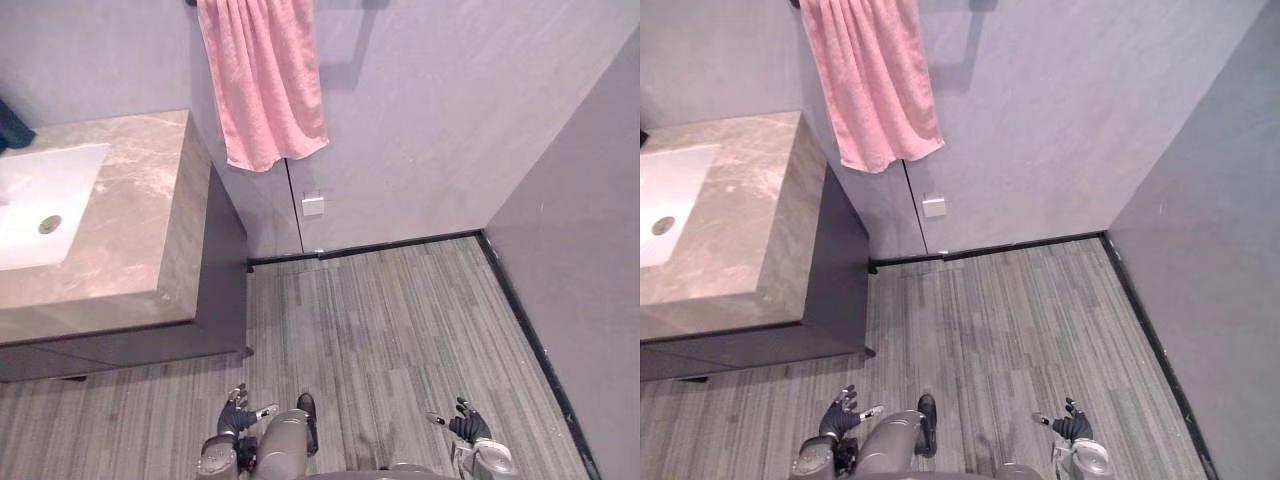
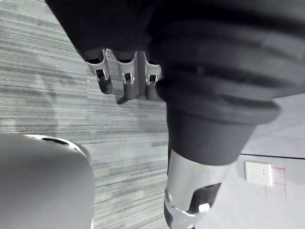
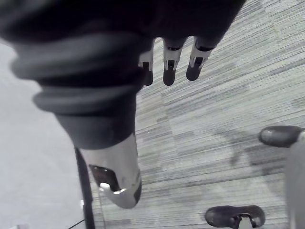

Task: Organize washtable

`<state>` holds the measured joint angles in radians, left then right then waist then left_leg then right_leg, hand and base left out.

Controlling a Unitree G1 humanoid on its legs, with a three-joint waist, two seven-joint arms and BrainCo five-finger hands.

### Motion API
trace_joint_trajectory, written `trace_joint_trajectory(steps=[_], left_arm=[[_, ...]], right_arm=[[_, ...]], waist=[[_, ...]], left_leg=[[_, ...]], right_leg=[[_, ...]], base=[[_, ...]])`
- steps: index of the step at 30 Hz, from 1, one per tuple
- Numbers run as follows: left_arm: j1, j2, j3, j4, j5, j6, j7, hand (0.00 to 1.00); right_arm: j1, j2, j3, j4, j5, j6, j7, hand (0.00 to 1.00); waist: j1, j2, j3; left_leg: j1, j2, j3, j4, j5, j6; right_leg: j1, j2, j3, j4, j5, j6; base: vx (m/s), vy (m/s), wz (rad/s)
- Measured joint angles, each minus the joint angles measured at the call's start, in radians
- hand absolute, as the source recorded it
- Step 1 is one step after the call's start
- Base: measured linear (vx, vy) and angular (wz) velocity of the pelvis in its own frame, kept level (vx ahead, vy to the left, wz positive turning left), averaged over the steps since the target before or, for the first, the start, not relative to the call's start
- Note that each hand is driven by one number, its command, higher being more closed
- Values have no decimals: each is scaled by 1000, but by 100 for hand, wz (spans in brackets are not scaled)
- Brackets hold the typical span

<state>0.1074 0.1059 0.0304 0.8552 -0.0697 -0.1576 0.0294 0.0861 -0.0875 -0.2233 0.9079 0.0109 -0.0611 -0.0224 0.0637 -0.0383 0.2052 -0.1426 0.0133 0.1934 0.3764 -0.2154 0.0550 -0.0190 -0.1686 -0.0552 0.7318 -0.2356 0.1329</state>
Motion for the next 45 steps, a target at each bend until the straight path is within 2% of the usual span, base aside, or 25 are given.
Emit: trace_joint_trajectory(steps=[1,4,6,7,8,9,10,11,12,13,14,15,16,17,19,20,23,24,26,27,30,35,40,42,45], left_arm=[[1,3,-1,0,1,1,1,0],[1,17,0,0,1,0,11,0],[0,21,18,0,-1,0,17,0],[-1,22,21,0,-1,0,17,0],[-3,23,21,1,-1,0,17,0],[-1,22,21,3,-1,0,17,0],[2,22,21,4,-1,0,17,0],[10,23,22,13,0,0,17,0],[9,4,26,38,1,2,17,0],[11,-8,35,38,1,1,16,0],[25,-34,57,36,2,0,16,0],[17,-50,65,36,2,1,16,0],[13,-57,70,34,1,1,15,0],[13,-67,79,26,1,2,15,0],[17,-69,82,16,1,2,15,0],[14,-75,82,6,1,2,16,0],[8,-88,85,-25,-2,0,19,0],[9,-90,86,-23,-2,0,20,0],[5,-99,86,-16,-3,0,21,0],[8,-94,86,-16,-6,-1,23,0],[13,-83,86,2,-7,1,23,0],[30,-73,80,31,-6,1,22,0],[31,-57,63,33,-6,0,37,0],[41,-54,51,-5,-6,0,43,0],[90,-53,51,-207,-12,-5,62,0]], right_arm=[[3,5,14,7,-11,0,2,0],[-2,5,44,11,-21,2,4,0],[-25,4,44,11,-21,-2,4,0],[-26,3,44,11,-21,-3,3,0],[-23,2,42,11,-21,-3,2,0],[-22,2,42,12,-21,-3,2,0],[-18,2,41,13,-20,-3,2,0],[-4,2,40,20,-20,-2,2,0],[9,-5,35,36,-20,2,2,0],[11,-5,31,39,-20,3,3,0],[12,-8,27,38,-19,3,1,0],[6,-8,28,24,-16,2,1,0],[9,-5,29,14,-11,1,0,0],[10,4,36,7,-5,0,-1,0],[9,21,37,-5,11,-2,-1,0],[8,29,37,-20,22,-3,-1,0],[-13,29,33,-37,38,-9,-4,0],[-14,27,32,-37,38,-9,-6,0],[1,18,23,-30,38,-5,-15,0],[14,33,23,-31,37,-2,-19,0],[38,49,24,-29,36,-2,-19,0],[51,47,24,-12,32,-3,-19,0],[48,40,26,21,26,-4,-20,0],[49,34,27,22,25,-4,-21,0],[50,23,37,29,25,-6,-21,0]], waist=[[-1,1,2],[-3,6,6],[-25,10,8],[-29,11,8],[-35,9,9],[-42,7,7],[-49,5,7],[-50,-4,2],[-50,4,-9],[-48,20,-19],[-48,38,-26],[-53,52,-18],[-53,59,-15],[-47,65,-9],[-23,56,-5],[-20,49,-4],[-17,44,-4],[-18,59,-11],[-18,82,-17],[-16,63,-26],[-17,36,-35],[-20,37,-53],[-20,36,-58],[-22,35,-59],[-21,30,-63]], left_leg=[[66,-3,2,-8,-23,12],[192,-9,-5,-83,-31,15],[265,9,-31,-145,-31,15],[277,15,-40,-157,-31,15],[302,25,-60,-175,-31,15],[327,29,-77,-189,-37,4],[337,30,-91,-190,-44,-9],[360,24,-117,-190,-63,-41],[380,40,-153,-187,-77,-63],[380,54,-164,-172,-75,-68],[340,75,-171,-88,-74,-71],[257,101,-171,92,-67,-92],[211,119,-167,202,-47,-123],[126,168,-156,399,-27,-169],[81,216,-103,500,-34,-160],[62,225,-78,484,-39,-151],[15,207,-56,244,-44,-142],[25,192,-66,99,-19,-150],[41,176,-90,-30,77,-151],[62,157,-84,-54,79,-148],[115,115,-62,-116,88,-135],[178,77,-53,-227,131,-121],[215,65,-60,-312,177,-124],[228,60,-74,-337,192,-124],[232,55,-91,-368,211,-121]], right_leg=[[-39,-9,-2,133,-2,0],[-119,-5,-42,206,-31,-19],[-204,38,-96,84,-50,-52],[-220,53,-101,31,-48,-55],[-238,78,-104,-107,-40,-60],[-249,100,-90,-248,9,-79],[-248,108,-76,-315,46,-84],[-246,116,-46,-411,167,-97],[-232,119,-49,-380,220,-118],[-228,126,-62,-379,205,-127],[-213,136,-84,-387,179,-139],[-174,148,-109,-414,165,-149],[-145,159,-120,-434,161,-156],[-81,183,-134,-473,153,-171],[0,196,-141,-504,141,-189],[34,195,-138,-529,140,-190],[65,178,-116,-561,140,-189],[66,172,-102,-558,130,-171],[71,176,-88,-547,112,-140],[74,158,-76,-546,104,-126],[95,113,-64,-546,90,-103],[104,95,-53,-570,93,-93],[111,98,-60,-581,95,-91],[121,98,-72,-587,95,-91],[120,97,-82,-594,101,-91]], base=[[462,166,4],[424,79,9],[463,-4,29],[398,-46,48],[318,-76,59],[493,-139,64],[529,-192,69],[549,-239,72],[455,-209,64],[438,-224,50],[403,-228,44],[394,-246,49],[365,-233,46],[294,-161,22],[346,-157,0],[301,-139,-14],[238,-6,-22],[129,90,-24],[158,149,-18],[146,142,-9],[115,134,-3],[18,28,-4],[-2,-21,5],[-11,-30,18],[-23,-11,13]])
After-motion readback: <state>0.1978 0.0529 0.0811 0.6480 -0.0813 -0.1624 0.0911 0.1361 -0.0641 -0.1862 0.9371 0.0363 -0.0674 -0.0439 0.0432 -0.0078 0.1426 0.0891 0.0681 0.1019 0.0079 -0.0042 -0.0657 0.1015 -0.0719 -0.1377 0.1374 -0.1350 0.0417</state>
